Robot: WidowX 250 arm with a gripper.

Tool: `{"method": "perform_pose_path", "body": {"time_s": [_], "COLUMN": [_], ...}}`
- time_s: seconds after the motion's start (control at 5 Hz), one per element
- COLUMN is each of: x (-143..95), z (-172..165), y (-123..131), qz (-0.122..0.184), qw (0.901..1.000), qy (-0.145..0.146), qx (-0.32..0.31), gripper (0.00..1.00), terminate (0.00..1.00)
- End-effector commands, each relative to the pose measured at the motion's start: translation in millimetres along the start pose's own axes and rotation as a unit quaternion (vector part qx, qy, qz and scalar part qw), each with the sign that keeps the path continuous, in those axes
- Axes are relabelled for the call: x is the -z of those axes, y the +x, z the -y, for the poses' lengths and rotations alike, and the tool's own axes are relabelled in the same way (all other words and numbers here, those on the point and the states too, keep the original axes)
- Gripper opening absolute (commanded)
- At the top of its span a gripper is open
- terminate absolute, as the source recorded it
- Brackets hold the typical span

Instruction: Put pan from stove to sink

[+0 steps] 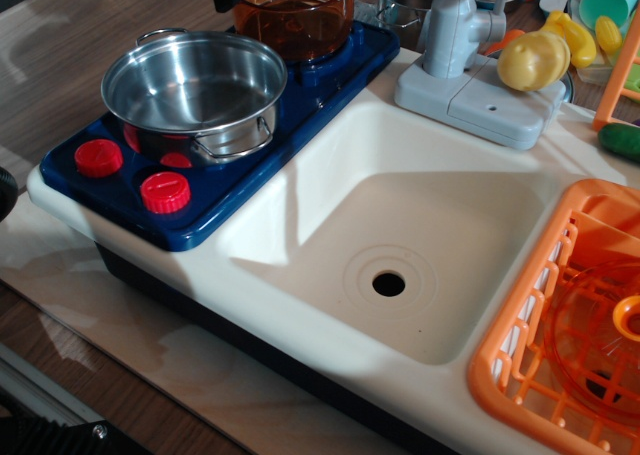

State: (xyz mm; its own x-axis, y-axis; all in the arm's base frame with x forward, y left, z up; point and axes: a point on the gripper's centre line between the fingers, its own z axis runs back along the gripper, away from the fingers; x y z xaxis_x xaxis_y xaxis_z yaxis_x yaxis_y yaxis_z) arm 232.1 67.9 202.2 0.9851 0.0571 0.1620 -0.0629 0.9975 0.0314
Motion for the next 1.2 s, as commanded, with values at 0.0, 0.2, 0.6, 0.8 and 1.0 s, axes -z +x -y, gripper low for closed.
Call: {"method": "perform_pose_path", "body": {"time_s": [0.0,0.2,0.6,0.8,1.0], "x": [0,-1,4,17,28], "z": [0,12,36,41,40], "y": [0,3,1,4,4], "qz": [0.0,-0.013,-0.003,0.007,0.011], "qw": [1.0,0.9978,0.9896,0.9873,0.9882], "qy": [0.0,0.013,0.018,0.011,0.004], "qx": [0.0,-0.063,-0.143,-0.159,-0.153], "gripper": [1.0,1.0,1.0,1.0,1.0], "terminate": [0.0,0.0,0.0,0.0,0.0]}}
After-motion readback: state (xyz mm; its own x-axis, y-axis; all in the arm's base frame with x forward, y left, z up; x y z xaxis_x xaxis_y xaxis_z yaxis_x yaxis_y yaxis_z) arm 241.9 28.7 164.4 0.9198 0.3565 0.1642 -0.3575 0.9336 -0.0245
